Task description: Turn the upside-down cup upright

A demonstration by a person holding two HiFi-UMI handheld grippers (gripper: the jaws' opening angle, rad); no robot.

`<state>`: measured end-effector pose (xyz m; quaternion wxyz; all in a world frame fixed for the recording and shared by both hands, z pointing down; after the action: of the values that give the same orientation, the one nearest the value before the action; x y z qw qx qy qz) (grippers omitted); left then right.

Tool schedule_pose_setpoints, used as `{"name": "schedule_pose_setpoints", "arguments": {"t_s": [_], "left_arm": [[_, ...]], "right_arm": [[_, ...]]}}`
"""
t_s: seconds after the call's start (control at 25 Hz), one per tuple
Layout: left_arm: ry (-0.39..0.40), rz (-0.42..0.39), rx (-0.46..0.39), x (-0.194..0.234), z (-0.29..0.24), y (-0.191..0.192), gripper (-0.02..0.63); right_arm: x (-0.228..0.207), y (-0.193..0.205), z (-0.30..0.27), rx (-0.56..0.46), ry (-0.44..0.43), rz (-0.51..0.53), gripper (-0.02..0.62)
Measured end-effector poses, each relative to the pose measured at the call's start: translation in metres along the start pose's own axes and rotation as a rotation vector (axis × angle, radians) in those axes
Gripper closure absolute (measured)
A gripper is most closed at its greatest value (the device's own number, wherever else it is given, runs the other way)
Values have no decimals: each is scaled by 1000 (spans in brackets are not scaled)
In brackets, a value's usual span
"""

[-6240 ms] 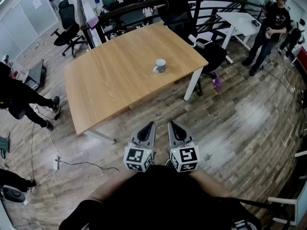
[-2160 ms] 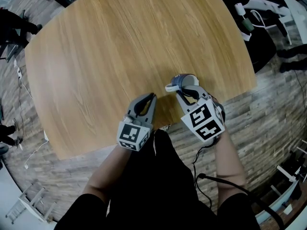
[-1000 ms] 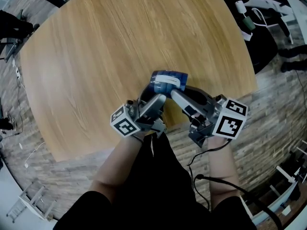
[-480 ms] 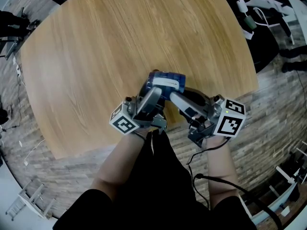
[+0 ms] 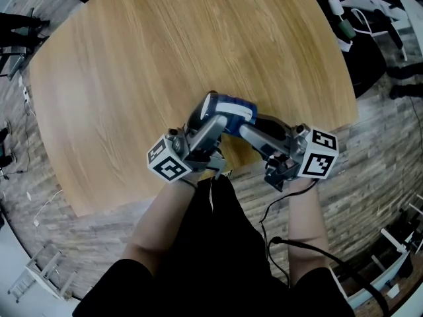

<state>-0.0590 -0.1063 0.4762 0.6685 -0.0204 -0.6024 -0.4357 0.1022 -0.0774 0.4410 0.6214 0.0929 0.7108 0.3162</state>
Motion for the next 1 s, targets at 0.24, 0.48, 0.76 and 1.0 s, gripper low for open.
{"name": "schedule_pose_setpoints", "arguments": {"t_s": [0.24, 0.48, 0.76, 1.0], "left_arm": [[-36, -116, 83, -9, 0, -11, 250], [-70, -190, 148, -4, -1, -14, 252], [-145, -264, 214, 11, 3, -8, 252], [-137, -273, 236, 10, 2, -9, 252]], "right_arm": [[1, 1, 1, 52, 29, 99, 534], [-7, 6, -2, 117, 108, 211, 492], [-23, 19, -9, 251, 260, 364, 442], [-30, 26, -5, 304, 235, 362, 418]]}}
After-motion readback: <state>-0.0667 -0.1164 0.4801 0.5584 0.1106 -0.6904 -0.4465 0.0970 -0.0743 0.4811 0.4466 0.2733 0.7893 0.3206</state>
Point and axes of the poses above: the fingertips, and each gripper's own axes: z backward along the fingers, x to its left, y out of its underside, the point moved 7 cm from there along z, backward along the fingers, and after that the axes turned 8 degrees about x, right-handed, at the moved point
